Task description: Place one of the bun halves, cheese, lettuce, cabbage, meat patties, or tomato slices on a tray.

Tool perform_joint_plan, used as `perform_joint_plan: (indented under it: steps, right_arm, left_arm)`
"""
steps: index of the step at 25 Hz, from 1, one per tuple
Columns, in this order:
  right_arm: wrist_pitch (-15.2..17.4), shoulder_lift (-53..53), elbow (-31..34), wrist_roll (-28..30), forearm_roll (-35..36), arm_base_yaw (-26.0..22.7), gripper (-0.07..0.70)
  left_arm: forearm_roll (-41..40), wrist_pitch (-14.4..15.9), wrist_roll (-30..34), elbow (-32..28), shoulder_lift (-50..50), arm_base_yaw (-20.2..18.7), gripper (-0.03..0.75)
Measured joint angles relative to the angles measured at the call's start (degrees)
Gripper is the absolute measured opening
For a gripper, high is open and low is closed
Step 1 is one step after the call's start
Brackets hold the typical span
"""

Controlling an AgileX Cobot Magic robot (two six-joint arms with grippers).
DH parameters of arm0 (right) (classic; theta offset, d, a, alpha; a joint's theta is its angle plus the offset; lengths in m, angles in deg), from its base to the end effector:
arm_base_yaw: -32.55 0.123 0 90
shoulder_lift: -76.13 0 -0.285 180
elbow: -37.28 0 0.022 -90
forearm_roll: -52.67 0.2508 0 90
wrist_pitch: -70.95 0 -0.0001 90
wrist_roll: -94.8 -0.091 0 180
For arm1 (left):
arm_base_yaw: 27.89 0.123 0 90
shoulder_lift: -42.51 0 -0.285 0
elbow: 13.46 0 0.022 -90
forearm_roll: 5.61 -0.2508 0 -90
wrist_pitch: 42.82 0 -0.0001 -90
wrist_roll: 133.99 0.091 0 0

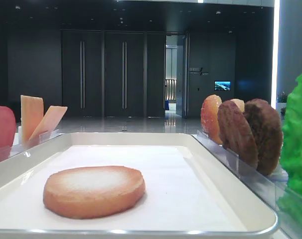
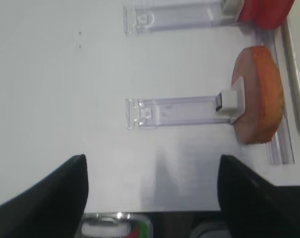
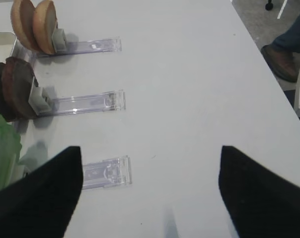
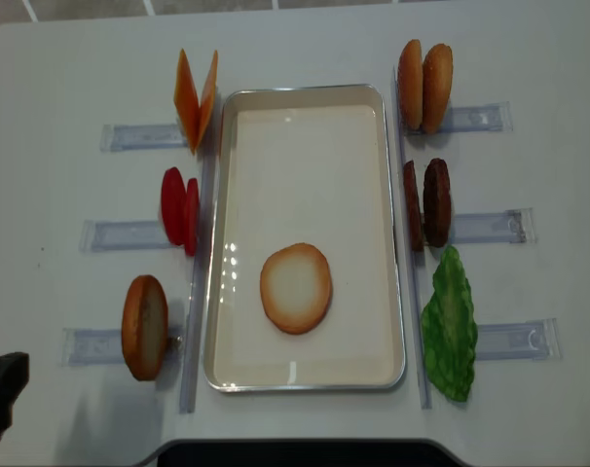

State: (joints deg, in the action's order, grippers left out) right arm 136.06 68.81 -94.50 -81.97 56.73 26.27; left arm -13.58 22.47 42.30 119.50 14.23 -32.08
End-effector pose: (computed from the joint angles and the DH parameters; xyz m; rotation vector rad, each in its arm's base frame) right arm -0.0095 0.0069 0.2731 0.0488 2.1030 -0.0141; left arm 0.0442 0.0083 0.2732 0.0260 2.4443 0.1195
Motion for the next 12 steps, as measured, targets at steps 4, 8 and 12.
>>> perform_joint_plan:
  steps: [4, 8, 12]
  right_arm:
    - [0.0, 0.0, 0.0, 0.0, 0.0, 0.0, 0.538]
    - [0.0, 0.0, 0.0, 0.0, 0.0, 0.0, 0.538]
    - [0.0, 0.0, 0.0, 0.0, 0.02, 0.0, 0.538]
  left_arm:
    - [0.23, -1.37, -0.05, -3.02, 11.81, 0.0, 0.618]
    - [0.23, -1.54, -0.46, -3.13, 20.6, 0.0, 0.606]
    - [0.23, -1.54, -0.7, -3.13, 21.35, 0.0, 0.576]
